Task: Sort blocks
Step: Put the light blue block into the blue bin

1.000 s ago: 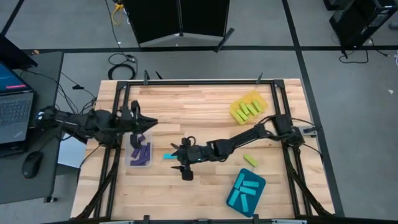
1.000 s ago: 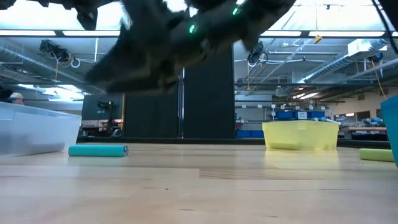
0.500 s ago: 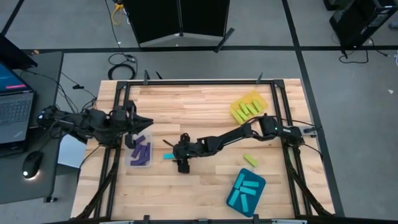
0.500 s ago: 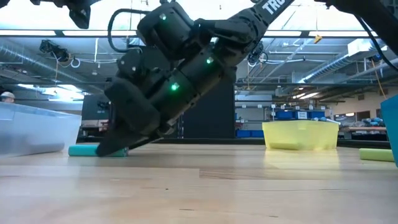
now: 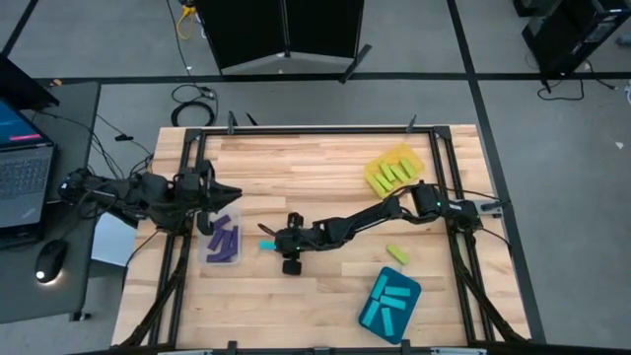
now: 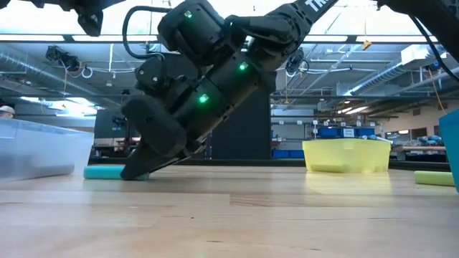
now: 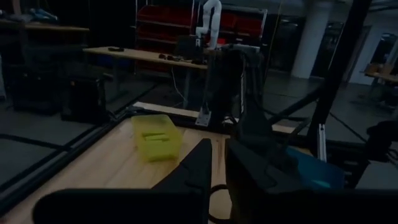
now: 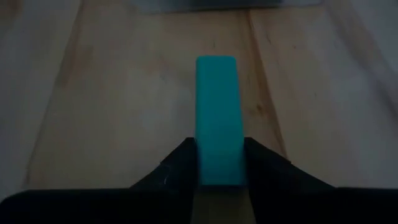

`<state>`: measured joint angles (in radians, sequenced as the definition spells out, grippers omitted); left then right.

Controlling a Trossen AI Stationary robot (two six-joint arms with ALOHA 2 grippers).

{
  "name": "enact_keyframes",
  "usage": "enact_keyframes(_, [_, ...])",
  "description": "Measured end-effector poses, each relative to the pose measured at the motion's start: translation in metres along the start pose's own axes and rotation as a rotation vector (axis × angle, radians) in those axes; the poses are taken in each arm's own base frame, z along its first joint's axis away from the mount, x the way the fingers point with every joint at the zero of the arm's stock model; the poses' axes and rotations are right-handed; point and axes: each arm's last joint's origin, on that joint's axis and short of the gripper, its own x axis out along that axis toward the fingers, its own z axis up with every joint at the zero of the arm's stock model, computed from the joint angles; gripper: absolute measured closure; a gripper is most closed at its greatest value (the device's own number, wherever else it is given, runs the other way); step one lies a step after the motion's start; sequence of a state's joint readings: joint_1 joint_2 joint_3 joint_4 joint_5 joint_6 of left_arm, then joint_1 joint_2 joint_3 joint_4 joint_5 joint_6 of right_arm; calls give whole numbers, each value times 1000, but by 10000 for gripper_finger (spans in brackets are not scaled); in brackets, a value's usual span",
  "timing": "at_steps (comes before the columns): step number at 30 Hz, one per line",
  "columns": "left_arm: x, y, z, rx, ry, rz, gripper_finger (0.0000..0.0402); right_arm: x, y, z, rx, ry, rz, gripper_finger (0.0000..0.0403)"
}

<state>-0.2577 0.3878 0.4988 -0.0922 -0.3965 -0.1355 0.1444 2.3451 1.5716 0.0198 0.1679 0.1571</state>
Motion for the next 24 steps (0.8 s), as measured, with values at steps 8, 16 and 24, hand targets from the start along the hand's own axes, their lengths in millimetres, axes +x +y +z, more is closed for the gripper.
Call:
enact_keyframes(8, [-2,1,0,-29,-1,0,348,-50,10,27,-127,24,-38,285])
enact_keyframes(16, [-2,1,-1,-42,14,2,349,-173,43,18,-285,144,61,285])
enact_keyframes(24, [-2,1,-4,-34,44,7,349,-292,62,-53,3,295,243,285])
